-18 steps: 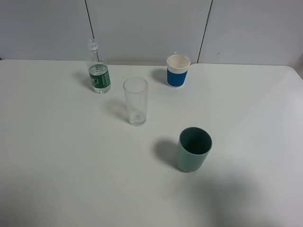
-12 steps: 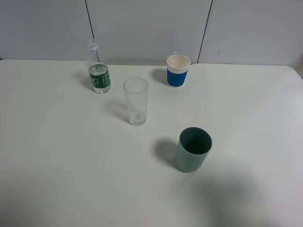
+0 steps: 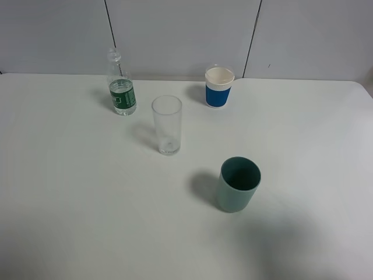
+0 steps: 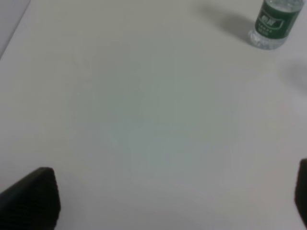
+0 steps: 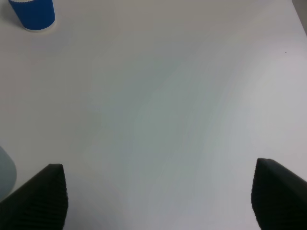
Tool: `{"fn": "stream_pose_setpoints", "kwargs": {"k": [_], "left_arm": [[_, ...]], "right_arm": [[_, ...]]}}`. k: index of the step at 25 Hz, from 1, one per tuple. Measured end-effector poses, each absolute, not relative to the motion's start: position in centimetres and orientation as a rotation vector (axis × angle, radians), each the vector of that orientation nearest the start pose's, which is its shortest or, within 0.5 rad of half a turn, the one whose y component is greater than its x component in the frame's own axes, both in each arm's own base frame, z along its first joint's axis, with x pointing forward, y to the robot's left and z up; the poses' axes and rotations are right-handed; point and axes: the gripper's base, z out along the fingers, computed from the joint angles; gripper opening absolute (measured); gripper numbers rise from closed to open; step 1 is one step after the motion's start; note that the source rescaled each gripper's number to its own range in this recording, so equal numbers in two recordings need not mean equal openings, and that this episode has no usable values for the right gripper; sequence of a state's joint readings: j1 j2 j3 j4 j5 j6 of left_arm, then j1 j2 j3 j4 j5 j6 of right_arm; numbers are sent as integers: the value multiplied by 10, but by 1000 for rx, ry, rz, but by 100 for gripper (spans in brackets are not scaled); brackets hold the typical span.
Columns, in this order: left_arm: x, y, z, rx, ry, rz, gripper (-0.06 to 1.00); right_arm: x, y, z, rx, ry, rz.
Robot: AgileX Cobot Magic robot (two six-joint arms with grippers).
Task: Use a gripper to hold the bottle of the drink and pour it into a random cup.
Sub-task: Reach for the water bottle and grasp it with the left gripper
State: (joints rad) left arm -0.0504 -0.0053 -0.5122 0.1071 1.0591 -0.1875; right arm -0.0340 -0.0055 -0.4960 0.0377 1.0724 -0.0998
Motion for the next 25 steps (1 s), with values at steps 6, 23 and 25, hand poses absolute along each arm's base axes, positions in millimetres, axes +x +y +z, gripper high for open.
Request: {"fn": "stream_pose_setpoints", "kwargs": {"k": [6,23,25], "left_arm": [[-7,9,281,-144,2016,-23,100],[-7,9,281,-145,2018,-23,100],[-7,9,281,-145,2018,-23,100]], "right_arm": [[-6,3,275,-70,2053,-38],[-6,3,275,-70,2053,-38],[-6,3,275,-70,2053,-38]]}}
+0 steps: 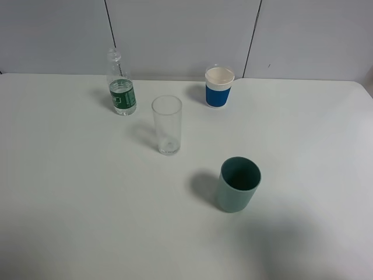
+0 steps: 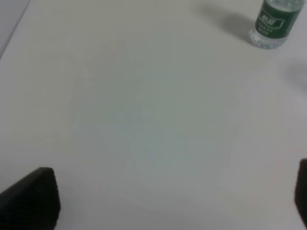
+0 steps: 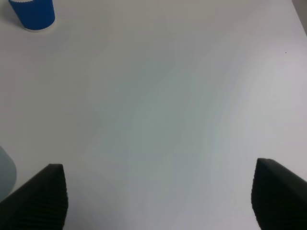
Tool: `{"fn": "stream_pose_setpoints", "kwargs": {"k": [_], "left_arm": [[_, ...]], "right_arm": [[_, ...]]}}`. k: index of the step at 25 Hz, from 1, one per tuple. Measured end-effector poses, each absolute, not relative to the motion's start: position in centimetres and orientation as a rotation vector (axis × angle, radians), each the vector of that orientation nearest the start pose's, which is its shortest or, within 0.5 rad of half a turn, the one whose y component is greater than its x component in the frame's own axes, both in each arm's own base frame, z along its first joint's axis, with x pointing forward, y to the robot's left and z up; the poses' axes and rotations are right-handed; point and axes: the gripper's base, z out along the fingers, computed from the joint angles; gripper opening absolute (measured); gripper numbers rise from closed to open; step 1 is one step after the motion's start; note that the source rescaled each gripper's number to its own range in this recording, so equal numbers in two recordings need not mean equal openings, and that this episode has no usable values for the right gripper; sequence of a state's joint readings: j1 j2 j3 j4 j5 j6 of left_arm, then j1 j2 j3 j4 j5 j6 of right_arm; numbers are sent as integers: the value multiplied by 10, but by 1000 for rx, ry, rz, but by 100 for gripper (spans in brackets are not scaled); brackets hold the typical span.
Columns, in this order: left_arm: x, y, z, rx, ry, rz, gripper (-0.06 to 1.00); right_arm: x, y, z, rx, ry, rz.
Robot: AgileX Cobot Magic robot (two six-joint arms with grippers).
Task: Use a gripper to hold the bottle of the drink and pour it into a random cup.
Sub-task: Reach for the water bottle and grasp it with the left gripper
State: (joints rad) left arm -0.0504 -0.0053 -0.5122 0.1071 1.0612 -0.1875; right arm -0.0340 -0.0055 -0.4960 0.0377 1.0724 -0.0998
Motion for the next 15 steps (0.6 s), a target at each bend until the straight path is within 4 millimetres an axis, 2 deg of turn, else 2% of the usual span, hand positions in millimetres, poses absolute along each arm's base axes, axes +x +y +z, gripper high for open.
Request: {"fn": "stream_pose_setpoints", "kwargs": {"k": [15], "left_arm": [[-7,9,281,-144,2017,-23,100]], "right_arm": [[-6,3,275,-70,2053,-38]]}}
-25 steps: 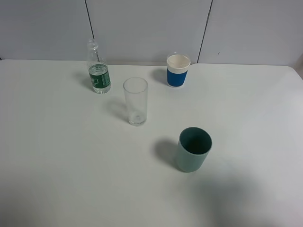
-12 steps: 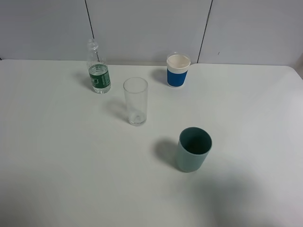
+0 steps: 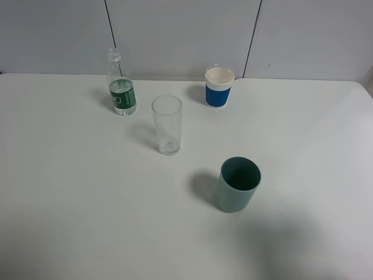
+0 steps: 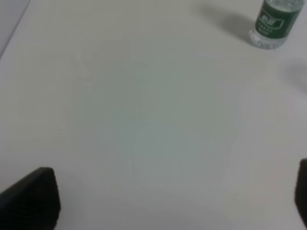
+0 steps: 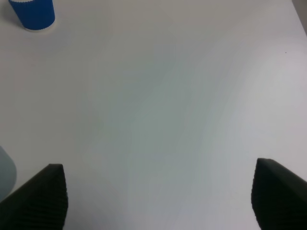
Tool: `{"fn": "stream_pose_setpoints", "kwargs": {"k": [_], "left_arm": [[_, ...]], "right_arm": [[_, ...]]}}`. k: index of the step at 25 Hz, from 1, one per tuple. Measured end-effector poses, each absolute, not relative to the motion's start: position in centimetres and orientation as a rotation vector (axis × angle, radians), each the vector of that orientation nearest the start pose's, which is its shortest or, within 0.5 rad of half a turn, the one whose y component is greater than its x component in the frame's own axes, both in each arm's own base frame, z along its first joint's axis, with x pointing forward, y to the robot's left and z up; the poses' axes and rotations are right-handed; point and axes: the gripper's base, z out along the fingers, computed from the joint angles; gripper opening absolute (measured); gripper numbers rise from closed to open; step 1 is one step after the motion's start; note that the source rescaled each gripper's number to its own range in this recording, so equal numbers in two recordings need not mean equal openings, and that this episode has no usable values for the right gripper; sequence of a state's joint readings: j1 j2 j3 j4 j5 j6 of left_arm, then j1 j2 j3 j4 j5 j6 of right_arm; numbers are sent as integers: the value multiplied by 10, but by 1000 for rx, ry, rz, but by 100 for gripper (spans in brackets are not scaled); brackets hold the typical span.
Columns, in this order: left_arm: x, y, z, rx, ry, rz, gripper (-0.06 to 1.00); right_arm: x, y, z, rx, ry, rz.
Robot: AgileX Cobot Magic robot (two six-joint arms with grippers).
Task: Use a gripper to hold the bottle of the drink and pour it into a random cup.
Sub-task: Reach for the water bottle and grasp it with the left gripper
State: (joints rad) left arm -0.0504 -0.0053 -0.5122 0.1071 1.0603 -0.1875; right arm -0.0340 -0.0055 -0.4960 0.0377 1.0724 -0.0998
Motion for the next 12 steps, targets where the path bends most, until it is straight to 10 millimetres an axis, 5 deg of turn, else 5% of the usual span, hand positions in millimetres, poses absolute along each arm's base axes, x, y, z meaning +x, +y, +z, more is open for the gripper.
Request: {"fn": "stream_pose_setpoints", "kwargs": {"k": [12], "left_arm": [[-7,8,281,-144,2017,-29,100]], "right_arm": [[-6,3,275,-70,2053,-38]]}}
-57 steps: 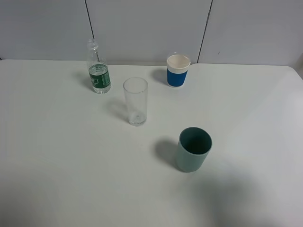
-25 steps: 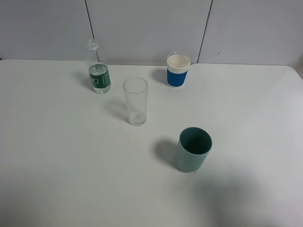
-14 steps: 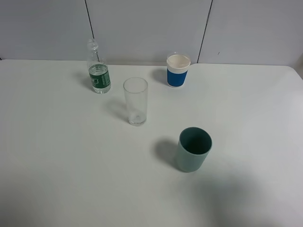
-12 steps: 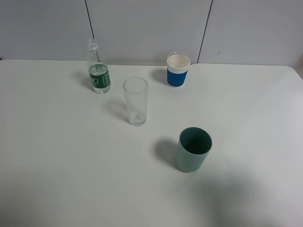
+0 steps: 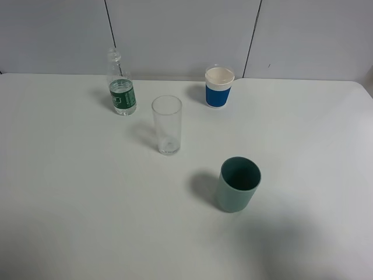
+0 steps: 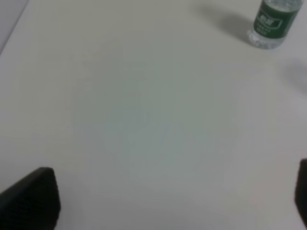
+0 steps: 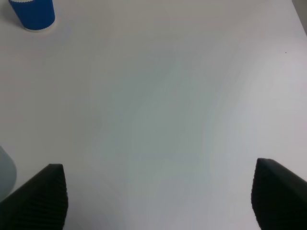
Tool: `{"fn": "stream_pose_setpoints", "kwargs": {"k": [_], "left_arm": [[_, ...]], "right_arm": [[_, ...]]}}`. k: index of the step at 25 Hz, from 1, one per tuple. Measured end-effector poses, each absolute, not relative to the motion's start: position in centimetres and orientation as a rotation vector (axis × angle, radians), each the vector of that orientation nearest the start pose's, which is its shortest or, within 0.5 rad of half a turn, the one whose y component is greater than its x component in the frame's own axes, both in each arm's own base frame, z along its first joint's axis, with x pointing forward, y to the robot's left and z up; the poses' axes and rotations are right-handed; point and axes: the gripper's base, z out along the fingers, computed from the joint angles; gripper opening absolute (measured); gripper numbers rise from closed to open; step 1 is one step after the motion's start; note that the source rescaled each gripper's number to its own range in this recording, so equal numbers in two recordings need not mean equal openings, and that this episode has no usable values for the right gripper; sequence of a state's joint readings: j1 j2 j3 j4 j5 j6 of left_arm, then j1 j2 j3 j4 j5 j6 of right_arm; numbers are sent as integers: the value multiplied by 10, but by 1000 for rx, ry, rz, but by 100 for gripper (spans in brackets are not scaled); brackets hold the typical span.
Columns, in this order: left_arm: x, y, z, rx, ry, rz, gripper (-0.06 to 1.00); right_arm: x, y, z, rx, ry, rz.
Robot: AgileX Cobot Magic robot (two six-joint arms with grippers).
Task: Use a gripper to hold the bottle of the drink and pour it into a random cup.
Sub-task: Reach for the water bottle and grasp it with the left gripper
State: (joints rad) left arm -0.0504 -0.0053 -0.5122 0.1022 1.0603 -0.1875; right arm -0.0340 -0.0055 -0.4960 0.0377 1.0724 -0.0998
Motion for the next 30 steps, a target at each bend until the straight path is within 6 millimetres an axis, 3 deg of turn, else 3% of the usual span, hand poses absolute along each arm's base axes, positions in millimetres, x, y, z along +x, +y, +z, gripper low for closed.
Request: {"fn": "stream_pose_setpoints", "kwargs": {"k": [5,11,18,30], "left_arm": [[-5,9,283,-141,2015,-18,100],[13,11,301,-103,2081,58,100],[48,9,312,13,2164,126,100],[111,3,305,168,2235,157,100]], "right_arm": [[-6,3,275,-70,2053,-38],[-6,3,275,-70,2053,-38],[-6,3,275,-70,2053,-38],[-6,3,275,-70,2053,-38]]}}
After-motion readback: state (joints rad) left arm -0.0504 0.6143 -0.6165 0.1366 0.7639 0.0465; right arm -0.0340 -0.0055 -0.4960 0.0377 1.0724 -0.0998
